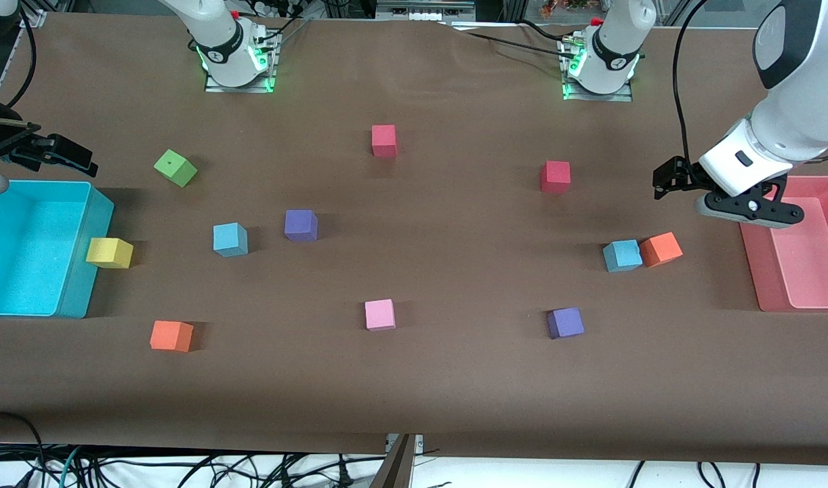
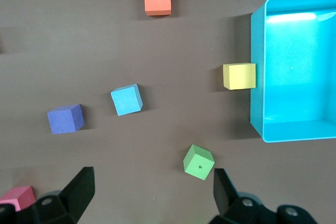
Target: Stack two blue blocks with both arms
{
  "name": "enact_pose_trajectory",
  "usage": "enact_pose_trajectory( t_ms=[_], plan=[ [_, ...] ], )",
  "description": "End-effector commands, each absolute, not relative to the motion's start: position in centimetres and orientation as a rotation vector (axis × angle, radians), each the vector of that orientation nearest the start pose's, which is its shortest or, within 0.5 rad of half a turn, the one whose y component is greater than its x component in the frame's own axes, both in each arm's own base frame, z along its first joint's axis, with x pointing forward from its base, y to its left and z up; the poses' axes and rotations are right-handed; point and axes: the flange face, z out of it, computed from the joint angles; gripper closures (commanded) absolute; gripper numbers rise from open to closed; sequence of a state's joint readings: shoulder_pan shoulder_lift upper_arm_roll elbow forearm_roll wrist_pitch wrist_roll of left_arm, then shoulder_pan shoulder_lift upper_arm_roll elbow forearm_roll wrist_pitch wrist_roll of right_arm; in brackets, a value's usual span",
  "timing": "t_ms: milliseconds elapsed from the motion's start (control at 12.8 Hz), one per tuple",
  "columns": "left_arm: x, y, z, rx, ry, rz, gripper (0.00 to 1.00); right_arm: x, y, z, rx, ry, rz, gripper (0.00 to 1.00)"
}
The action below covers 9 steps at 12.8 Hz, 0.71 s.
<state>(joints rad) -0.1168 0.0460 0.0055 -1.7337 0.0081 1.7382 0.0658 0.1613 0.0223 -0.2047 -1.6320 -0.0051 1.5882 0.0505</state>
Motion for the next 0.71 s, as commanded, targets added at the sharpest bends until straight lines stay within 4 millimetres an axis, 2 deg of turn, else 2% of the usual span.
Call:
enact_pose_trajectory(
  t_ms=[0, 235, 627],
  plan=[
    [56.79, -6.42, 54.32, -3.094, 0.275, 0.072, 0.00, 55.59, -2.14, 58.57, -3.132, 0.157, 0.125, 0.00],
    [56.75, -6.45, 54.40, -3.101, 0.206, 0.069, 0.00, 55.55, -2.30, 58.55, -3.131, 0.152, 0.129, 0.00],
    [56.70, -6.47, 54.36, -3.104, 0.195, 0.076, 0.00, 55.55, -2.22, 58.55, -3.131, 0.147, 0.129, 0.00]
  ],
)
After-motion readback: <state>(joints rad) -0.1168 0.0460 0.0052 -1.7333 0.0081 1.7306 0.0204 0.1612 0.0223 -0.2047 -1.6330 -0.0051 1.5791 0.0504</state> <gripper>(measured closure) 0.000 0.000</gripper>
